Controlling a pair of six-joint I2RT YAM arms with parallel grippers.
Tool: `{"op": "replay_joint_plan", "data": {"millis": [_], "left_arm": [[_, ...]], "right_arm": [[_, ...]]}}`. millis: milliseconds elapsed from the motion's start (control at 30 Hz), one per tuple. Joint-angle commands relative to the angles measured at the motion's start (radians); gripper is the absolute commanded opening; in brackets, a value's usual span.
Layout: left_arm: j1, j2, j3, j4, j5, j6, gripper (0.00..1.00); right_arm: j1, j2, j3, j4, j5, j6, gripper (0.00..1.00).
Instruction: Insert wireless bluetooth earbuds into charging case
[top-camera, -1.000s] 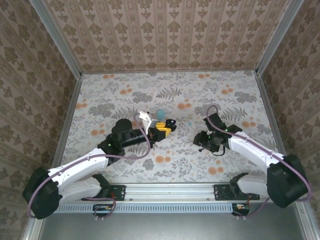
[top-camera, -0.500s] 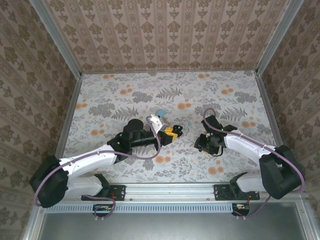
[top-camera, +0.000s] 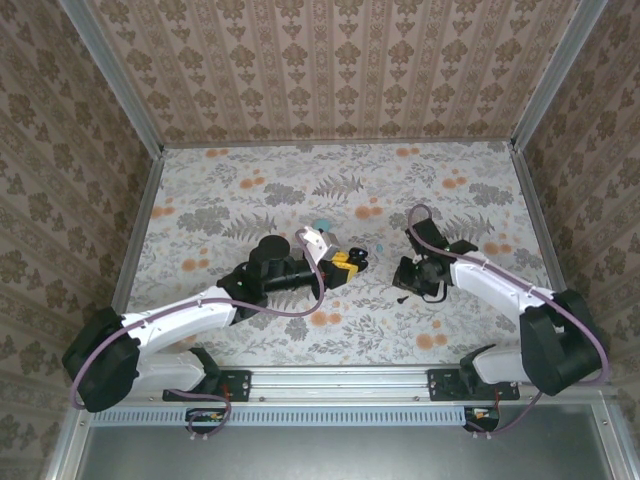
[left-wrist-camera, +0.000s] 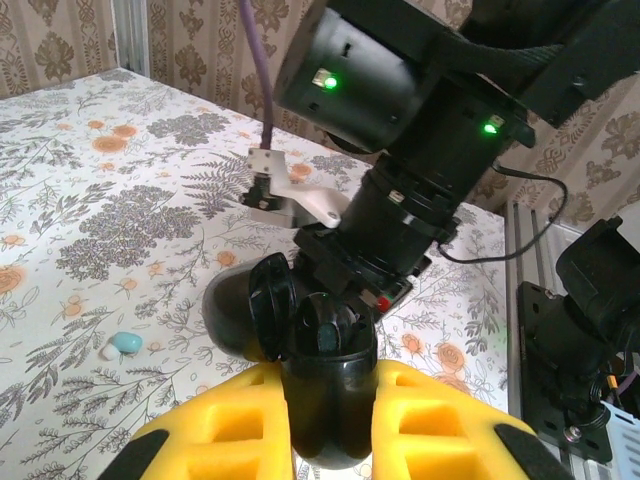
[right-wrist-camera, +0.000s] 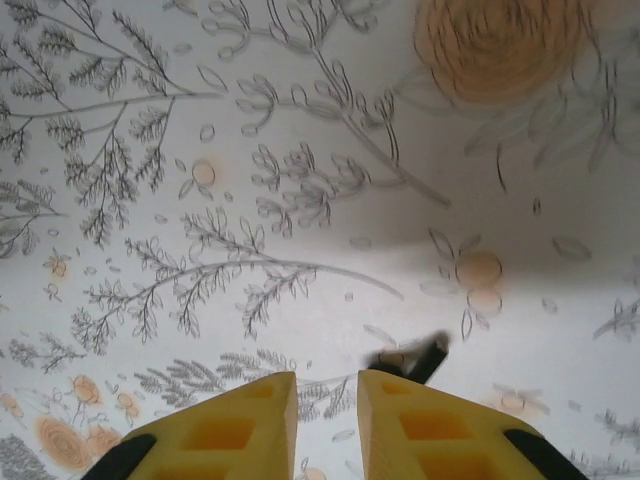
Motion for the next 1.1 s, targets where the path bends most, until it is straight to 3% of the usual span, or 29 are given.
{"op": "replay_joint_plan", "data": {"millis": [0, 300, 667, 1067], "left_arm": [[-0.011, -0.019, 0.028, -0.009, -0.010, 0.018, 0.00], [-0.017, -0.035, 0.027, -0.030, -0.033, 0.016, 0.00], [-0.025, -0.026, 0.027, -0.025, -0.031, 0.013, 0.00], [-0.027, -0.037, 0.010, -0.017, -0.034, 0.013, 0.00]], "right_arm": [[-0.016, 0.092, 0.050, -0.028, -0.008, -0.076, 0.21], [-0.027, 0.232, 0.060, -0.056, -0.048, -0.137, 0.16], [-0.047, 0.095, -0.060, -0.109, -0.031, -0.104, 0.16], [-0.045, -0.069, -0.168, -0.089, -0.102, -0.013, 0.17]]}}
